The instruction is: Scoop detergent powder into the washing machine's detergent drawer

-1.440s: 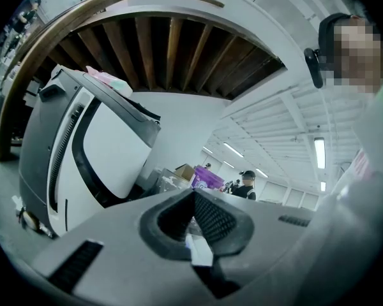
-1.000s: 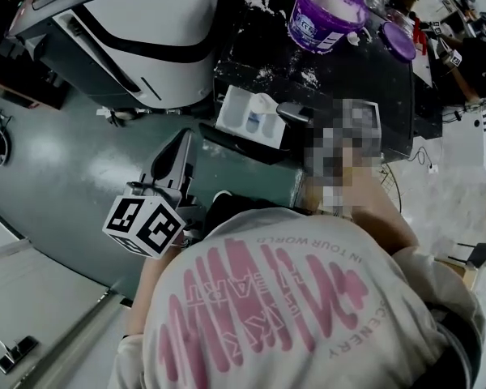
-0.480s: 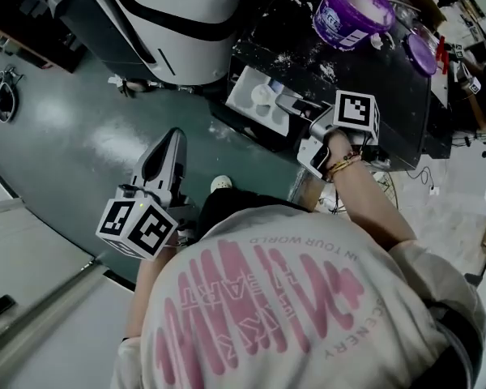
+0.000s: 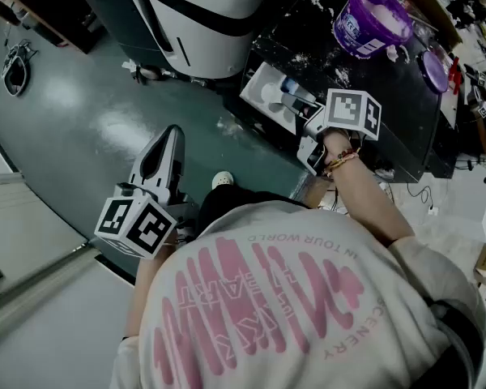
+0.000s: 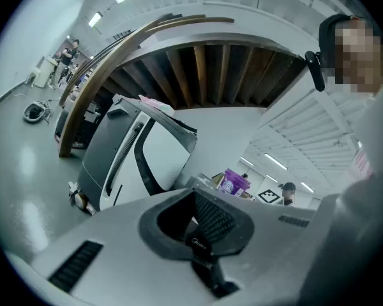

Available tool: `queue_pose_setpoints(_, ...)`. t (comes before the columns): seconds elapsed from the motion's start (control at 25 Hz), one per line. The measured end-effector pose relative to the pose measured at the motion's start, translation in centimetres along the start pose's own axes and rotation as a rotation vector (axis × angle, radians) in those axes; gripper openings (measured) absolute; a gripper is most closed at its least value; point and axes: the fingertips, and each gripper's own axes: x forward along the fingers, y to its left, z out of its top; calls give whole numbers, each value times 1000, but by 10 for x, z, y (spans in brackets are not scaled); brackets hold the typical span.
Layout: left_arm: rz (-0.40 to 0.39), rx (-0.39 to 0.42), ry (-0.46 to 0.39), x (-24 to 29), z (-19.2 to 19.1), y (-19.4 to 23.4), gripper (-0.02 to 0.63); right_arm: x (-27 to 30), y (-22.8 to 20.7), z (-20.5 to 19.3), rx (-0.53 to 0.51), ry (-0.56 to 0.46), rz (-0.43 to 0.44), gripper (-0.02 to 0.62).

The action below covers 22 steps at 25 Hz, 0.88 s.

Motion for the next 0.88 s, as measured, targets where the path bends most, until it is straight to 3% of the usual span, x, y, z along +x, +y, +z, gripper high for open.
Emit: queue_pose_setpoints(0.88, 64, -15, -50, -20, 1, 7, 3, 23, 3, -7, -459, 121, -178, 6)
